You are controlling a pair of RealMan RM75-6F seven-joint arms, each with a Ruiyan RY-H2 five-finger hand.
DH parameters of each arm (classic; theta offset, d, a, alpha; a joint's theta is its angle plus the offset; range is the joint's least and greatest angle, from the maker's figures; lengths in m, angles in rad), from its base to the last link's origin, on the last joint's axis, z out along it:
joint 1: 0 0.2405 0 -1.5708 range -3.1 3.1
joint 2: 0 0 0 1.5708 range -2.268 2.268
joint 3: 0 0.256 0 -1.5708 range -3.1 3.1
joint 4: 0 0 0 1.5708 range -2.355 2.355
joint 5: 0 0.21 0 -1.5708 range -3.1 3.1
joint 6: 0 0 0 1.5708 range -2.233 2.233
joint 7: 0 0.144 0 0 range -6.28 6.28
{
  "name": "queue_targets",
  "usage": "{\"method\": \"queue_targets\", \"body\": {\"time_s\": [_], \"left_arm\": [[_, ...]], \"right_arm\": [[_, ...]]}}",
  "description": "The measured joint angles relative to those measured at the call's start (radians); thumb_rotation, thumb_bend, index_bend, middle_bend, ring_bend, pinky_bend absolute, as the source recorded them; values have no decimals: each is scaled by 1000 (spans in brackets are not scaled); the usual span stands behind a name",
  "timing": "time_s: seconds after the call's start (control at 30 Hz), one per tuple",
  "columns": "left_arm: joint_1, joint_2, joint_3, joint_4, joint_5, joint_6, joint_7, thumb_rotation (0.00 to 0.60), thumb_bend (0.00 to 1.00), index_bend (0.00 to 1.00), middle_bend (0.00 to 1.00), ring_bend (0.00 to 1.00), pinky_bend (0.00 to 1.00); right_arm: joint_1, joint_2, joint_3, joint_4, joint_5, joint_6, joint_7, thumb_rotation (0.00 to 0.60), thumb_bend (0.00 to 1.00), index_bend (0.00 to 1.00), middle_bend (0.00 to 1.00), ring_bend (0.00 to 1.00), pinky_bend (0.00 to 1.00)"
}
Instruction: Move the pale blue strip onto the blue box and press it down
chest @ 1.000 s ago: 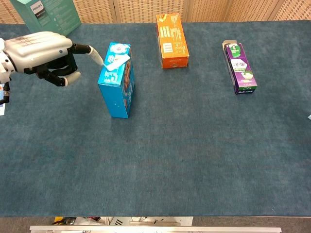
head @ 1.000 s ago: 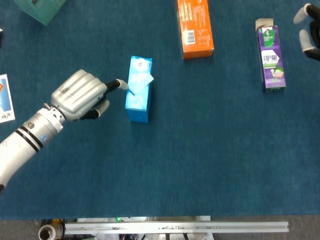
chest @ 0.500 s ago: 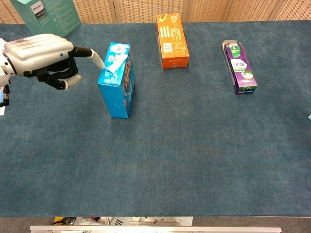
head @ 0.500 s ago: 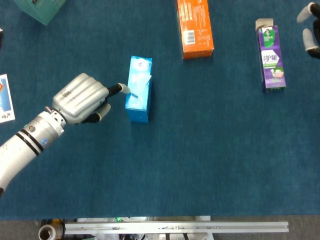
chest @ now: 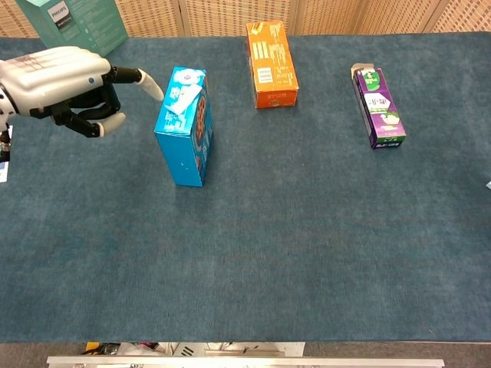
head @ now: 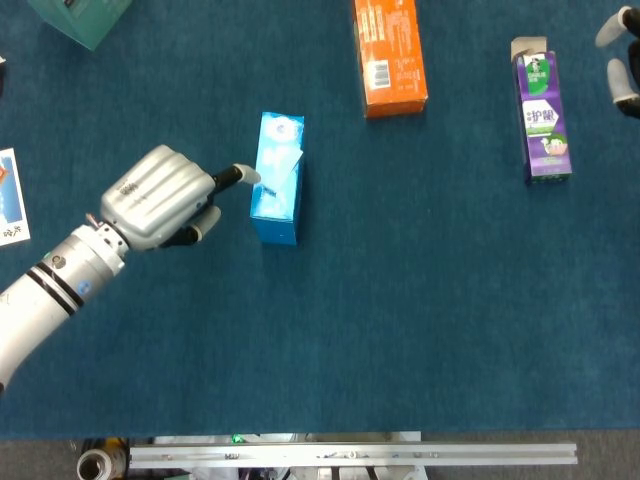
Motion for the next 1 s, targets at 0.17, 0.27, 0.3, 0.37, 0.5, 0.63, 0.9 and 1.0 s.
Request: {"method": "queue_targets", "body": {"time_s": [0.17, 0.27, 0.3, 0.37, 0.5, 0.63, 0.9, 1.0], "left_arm": [[0, -7, -5, -11, -11, 2, 17, 600, 520, 228, 895, 902, 851], [-3, -9, -10, -13, -19, 0, 20, 600, 520, 227, 895, 902, 851], [-5, -9, -13, -14, -23, -3, 21, 600, 520, 226, 895, 902, 851], [-10, -11, -16, -19, -30, -11, 29, 600, 521, 225, 895, 902, 851], [-16, -17, -20, -27, -42, -20, 48, 600, 520, 221, 894, 902, 851], [-25, -22, -25, -34, -72, -41, 74, 600, 520, 215, 892, 902, 851], [-38, -21, -34, -57, -128, -67, 138, 600, 520, 207, 892, 902, 851], [-41, -15, -30, -67, -143, -81, 161, 600, 520, 207, 892, 902, 851]], "right_arm": [[-4, 5, 0, -2, 0, 1, 1, 600, 437, 447, 893, 951, 1000], [-7, 8, 1, -3, -1, 3, 3, 600, 437, 448, 894, 952, 1000], [-9, 10, 1, -4, -1, 4, 4, 600, 437, 447, 894, 953, 1000], [-12, 14, 1, -5, -1, 5, 7, 600, 437, 447, 894, 954, 1000], [-17, 18, 0, -6, -3, 5, 12, 600, 437, 447, 894, 955, 1000], [-21, 21, 0, -6, -5, 4, 17, 600, 437, 447, 894, 957, 1000], [-31, 28, -2, -2, -9, 6, 30, 600, 437, 447, 897, 959, 1000], [-34, 30, -1, 2, -9, 6, 34, 600, 437, 447, 897, 959, 1000]]}}
